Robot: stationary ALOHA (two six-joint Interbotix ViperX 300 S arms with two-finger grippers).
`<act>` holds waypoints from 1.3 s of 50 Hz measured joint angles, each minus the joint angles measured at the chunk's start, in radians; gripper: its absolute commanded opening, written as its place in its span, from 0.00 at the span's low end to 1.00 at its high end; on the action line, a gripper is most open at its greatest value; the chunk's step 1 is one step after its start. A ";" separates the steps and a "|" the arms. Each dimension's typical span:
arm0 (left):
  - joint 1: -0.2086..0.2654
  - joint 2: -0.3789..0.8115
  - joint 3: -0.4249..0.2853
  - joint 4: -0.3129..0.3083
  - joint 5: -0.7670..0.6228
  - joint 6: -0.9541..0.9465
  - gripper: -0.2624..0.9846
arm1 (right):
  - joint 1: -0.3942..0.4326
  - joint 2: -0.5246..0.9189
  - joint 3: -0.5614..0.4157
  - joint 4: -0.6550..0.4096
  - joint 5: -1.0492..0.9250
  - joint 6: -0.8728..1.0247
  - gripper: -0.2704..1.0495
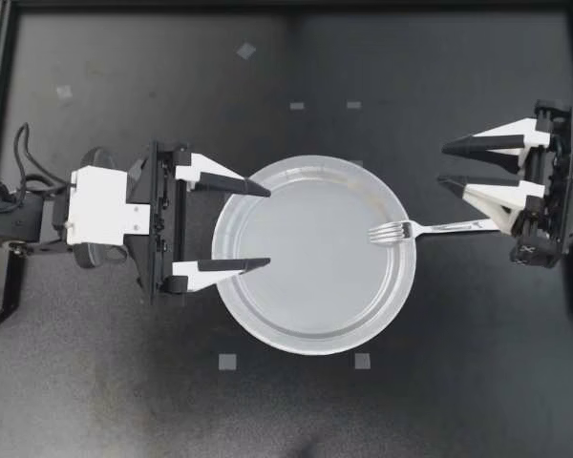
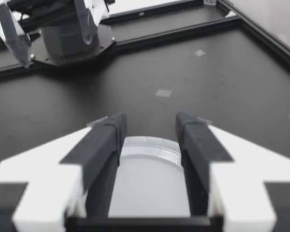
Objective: Pick up the fork and place it on the plate.
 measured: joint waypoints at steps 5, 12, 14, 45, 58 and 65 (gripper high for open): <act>0.000 -0.009 0.000 0.000 0.000 -0.017 0.88 | 0.000 0.000 0.000 -0.002 0.006 0.000 0.58; 0.000 -0.021 0.000 0.000 0.000 -0.038 0.88 | 0.000 -0.012 0.000 -0.003 0.011 0.000 0.58; -0.002 -0.020 0.000 0.000 0.000 -0.043 0.88 | 0.000 -0.017 0.000 -0.005 0.012 0.000 0.58; 0.000 -0.020 -0.006 0.000 0.000 -0.052 0.88 | 0.000 -0.040 0.009 -0.012 0.014 0.000 0.58; 0.000 -0.021 -0.006 0.000 0.000 -0.052 0.88 | 0.000 -0.040 0.009 -0.012 0.014 0.002 0.58; 0.000 -0.021 -0.006 0.000 0.000 -0.052 0.88 | 0.000 -0.040 0.009 -0.012 0.014 0.000 0.58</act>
